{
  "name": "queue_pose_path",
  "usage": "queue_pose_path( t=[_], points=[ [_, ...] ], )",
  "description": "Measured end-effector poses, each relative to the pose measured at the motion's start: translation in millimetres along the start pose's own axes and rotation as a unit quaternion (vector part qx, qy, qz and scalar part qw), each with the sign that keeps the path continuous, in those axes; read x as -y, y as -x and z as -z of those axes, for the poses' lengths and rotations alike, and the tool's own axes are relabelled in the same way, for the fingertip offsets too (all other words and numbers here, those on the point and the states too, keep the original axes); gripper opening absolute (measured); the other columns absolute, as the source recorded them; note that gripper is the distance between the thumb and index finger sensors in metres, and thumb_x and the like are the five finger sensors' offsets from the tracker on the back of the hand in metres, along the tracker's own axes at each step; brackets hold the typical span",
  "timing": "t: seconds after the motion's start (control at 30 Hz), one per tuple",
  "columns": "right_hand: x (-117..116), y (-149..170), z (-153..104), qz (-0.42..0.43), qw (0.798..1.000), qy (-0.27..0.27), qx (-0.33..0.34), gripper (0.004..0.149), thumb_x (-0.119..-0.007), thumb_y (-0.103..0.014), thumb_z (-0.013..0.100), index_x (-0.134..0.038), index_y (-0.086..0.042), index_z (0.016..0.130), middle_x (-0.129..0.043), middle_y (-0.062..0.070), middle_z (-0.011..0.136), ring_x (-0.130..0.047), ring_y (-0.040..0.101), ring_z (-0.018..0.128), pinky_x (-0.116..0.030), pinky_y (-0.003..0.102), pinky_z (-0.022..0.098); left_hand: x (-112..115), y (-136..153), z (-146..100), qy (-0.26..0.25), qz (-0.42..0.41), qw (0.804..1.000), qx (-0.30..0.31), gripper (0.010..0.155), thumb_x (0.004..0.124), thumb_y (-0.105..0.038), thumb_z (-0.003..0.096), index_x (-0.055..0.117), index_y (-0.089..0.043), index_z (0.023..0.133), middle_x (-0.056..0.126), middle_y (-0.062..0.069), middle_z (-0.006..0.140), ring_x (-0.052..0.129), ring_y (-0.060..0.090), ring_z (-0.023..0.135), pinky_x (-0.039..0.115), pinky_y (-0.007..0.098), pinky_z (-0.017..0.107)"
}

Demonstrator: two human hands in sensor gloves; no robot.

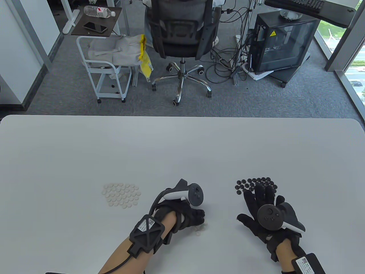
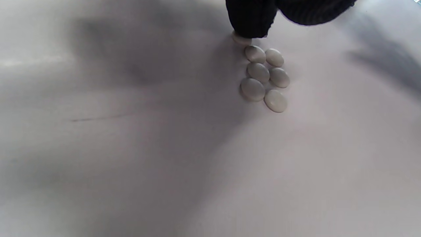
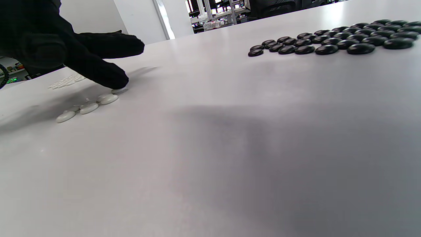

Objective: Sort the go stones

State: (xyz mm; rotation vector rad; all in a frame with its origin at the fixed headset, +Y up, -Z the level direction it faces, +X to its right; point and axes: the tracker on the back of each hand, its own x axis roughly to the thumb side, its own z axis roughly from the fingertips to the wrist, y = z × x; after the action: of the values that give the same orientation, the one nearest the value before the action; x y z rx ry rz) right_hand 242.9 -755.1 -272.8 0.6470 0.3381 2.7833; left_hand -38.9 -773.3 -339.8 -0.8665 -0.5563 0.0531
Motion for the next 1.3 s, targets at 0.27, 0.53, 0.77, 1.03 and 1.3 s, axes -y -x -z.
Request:
queue_pose_path(
  t=[0.27,0.53,0.77,1.03,1.3],
  points=[
    [0.7,0.4,-1.1,0.002,1.000,0.003,0.000,0.086,-0.048,-0.052,0.062,-0.018,0.007,0.117,0.004,0.048,0.106,0.010,0.070,0.087,-0.005,0.090,0.049,-21.1,71.7,-22.6,-0.015,-0.034,0.991,-0.127,0.064,0.051,-0.055,0.0505,0.060,-0.037,0.112,-0.013,0.017,0.112,-0.020,0.051,0.092,-0.004,0.080,0.050],
    [-0.1,2.9,-0.4,0.001,1.000,-0.001,-0.002,0.086,-0.048,-0.052,0.062,-0.018,0.007,0.117,0.003,0.048,0.106,0.009,0.070,0.087,-0.005,0.090,0.049,-17.8,124.3,-50.0,-0.015,-0.056,0.979,-0.197,0.064,0.052,-0.055,0.0504,0.061,-0.037,0.111,-0.012,0.016,0.112,-0.019,0.051,0.092,-0.004,0.080,0.051],
    [-0.2,3.5,-0.6,0.003,1.000,-0.003,-0.005,0.086,-0.048,-0.052,0.062,-0.018,0.007,0.117,0.004,0.048,0.106,0.009,0.070,0.087,-0.005,0.090,0.049,-15.4,140.7,-60.3,-0.013,-0.063,0.972,-0.225,0.064,0.052,-0.055,0.0505,0.061,-0.036,0.111,-0.013,0.016,0.112,-0.020,0.051,0.092,-0.004,0.080,0.051],
    [-0.7,2.6,0.4,0.002,1.000,0.000,-0.001,0.086,-0.048,-0.052,0.062,-0.018,0.007,0.117,0.004,0.048,0.107,0.009,0.070,0.087,-0.005,0.090,0.049,-16.9,147.9,-69.0,-0.016,-0.069,0.969,-0.235,0.066,0.052,-0.055,0.0503,0.060,-0.035,0.113,-0.014,0.017,0.111,-0.021,0.051,0.092,-0.004,0.080,0.051],
    [-0.8,4.6,0.3,0.003,1.000,-0.001,-0.005,0.085,-0.048,-0.052,0.062,-0.018,0.007,0.117,0.004,0.048,0.107,0.009,0.070,0.087,-0.005,0.090,0.049,-28.9,103.0,-82.4,-0.034,-0.056,0.990,-0.124,0.066,0.055,-0.055,0.0519,0.068,-0.029,0.111,-0.003,0.021,0.116,-0.013,0.054,0.095,0.001,0.081,0.052]
  ],
)
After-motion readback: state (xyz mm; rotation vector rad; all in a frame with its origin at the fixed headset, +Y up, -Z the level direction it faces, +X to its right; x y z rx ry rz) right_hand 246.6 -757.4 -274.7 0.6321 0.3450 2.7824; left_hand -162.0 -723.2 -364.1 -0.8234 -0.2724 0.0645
